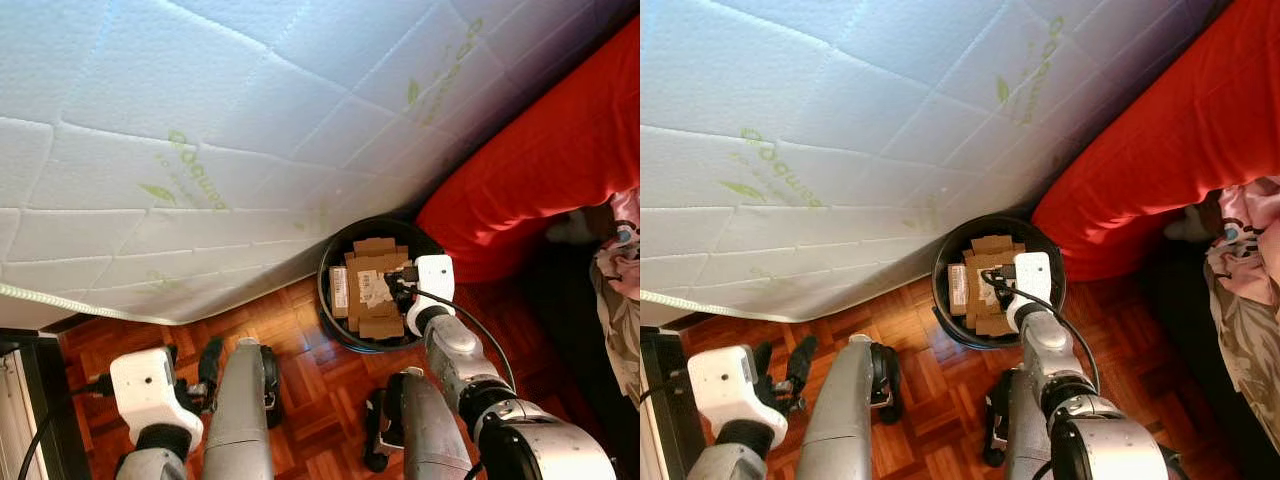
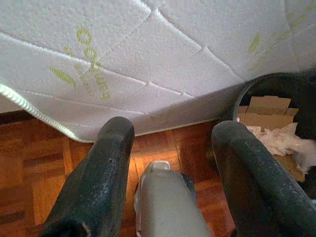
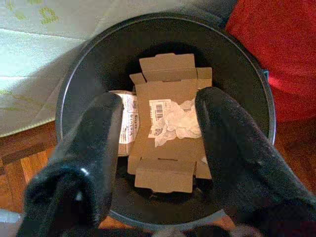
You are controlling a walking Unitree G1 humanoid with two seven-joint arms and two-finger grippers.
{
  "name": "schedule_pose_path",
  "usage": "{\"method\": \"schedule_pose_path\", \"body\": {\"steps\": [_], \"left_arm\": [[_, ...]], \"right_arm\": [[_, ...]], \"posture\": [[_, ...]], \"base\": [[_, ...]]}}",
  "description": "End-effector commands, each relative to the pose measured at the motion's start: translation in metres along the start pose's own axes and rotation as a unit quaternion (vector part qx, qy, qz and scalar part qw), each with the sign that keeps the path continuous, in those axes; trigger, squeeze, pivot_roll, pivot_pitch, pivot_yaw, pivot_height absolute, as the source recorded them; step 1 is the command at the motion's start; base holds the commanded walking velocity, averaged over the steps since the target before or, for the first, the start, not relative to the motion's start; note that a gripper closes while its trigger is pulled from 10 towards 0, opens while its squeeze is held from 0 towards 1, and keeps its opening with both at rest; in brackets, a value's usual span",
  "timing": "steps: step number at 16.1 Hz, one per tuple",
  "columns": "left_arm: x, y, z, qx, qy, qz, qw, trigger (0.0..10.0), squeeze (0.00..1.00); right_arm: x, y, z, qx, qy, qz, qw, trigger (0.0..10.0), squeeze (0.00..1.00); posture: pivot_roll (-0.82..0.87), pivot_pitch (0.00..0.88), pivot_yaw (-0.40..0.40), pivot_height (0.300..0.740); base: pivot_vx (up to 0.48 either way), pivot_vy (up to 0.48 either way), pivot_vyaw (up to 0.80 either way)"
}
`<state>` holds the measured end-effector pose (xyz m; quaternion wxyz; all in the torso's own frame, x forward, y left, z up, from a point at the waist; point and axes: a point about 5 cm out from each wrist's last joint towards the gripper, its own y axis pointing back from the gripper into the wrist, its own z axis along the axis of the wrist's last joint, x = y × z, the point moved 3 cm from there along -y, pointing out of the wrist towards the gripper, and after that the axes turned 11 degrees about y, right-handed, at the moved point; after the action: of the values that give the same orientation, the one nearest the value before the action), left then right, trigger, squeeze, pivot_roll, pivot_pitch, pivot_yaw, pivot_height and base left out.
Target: Clean up the room
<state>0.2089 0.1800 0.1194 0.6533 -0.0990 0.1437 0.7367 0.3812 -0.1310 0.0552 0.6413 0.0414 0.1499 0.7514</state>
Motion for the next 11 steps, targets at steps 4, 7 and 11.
{"method": "schedule_pose_path", "body": {"steps": [4, 7, 11], "left_arm": [[0.007, -0.018, -0.020, 0.021, 0.000, 0.010, 1.000, 10.0, 0.00], [0.016, -0.025, -0.040, 0.045, -0.005, 0.010, 0.999, 10.0, 0.00], [0.036, -0.047, -0.079, 0.100, -0.036, 0.002, 0.994, 10.0, 0.00]], "right_arm": [[0.003, 0.009, -0.028, 0.041, -0.018, 0.015, 0.999, 10.0, 0.00], [-0.011, 0.019, -0.046, 0.038, -0.051, -0.007, 0.998, 10.0, 0.00], [-0.033, 0.057, -0.105, 0.092, -0.082, -0.059, 0.991, 10.0, 0.00]], "posture": [[0.24, 0.474, -0.059, 0.645], [0.23, 0.408, -0.065, 0.645], [0.19, 0.304, -0.057, 0.670]], "base": [[0.000, 0.000, 0.00], [0.000, 0.000, 0.00], [0.000, 0.000, 0.00]]}}
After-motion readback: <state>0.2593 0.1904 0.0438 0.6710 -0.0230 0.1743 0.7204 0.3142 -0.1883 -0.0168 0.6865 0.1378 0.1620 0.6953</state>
